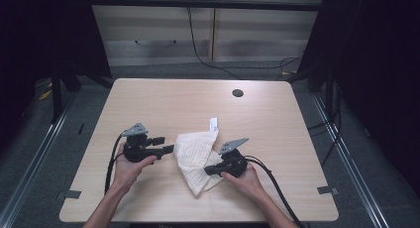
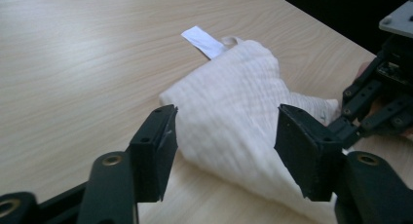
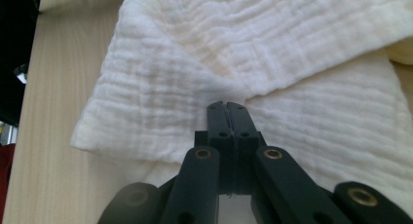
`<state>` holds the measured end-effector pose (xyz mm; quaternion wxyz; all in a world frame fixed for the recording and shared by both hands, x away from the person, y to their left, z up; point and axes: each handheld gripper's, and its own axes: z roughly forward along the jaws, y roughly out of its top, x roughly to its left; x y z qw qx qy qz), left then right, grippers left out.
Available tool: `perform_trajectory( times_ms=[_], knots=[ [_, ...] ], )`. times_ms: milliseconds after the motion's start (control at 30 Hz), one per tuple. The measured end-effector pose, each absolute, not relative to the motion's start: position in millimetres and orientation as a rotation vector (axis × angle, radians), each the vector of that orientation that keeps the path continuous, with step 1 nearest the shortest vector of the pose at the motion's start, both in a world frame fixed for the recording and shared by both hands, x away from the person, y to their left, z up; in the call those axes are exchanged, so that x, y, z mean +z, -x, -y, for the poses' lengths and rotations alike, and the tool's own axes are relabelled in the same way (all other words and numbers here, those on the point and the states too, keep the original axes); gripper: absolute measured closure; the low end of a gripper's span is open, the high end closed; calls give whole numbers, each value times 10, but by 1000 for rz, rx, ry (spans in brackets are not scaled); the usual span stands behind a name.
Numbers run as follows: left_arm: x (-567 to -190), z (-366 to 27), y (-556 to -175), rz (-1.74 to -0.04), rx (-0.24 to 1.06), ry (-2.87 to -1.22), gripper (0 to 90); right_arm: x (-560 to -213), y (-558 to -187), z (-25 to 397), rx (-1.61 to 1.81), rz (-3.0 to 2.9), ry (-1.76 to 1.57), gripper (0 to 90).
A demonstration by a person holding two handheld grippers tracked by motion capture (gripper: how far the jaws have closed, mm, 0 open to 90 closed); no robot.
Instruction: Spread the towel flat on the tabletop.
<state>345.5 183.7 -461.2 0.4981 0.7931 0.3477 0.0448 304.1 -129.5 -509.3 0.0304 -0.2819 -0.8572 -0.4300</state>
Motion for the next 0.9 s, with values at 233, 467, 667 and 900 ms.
perform_trajectory(
  times_ms=[233,467,667,900],
  knots=[
    [-4868,-1582,-3669,-894,86,-2000,320,-5059,-2962,1313,-1291,2676,831,900],
    [-5043,-1536,-3567,-796,29,-2130,759,-5050,-2954,1443,-1287,2687,870,899],
    [-4969,-1621,-3363,-749,4,-2147,827,-5019,-2945,1599,-1273,2734,958,899],
    [-4955,-1754,-3050,-738,-29,-2174,812,-4977,-2930,1596,-1244,2821,966,899]
  ],
)
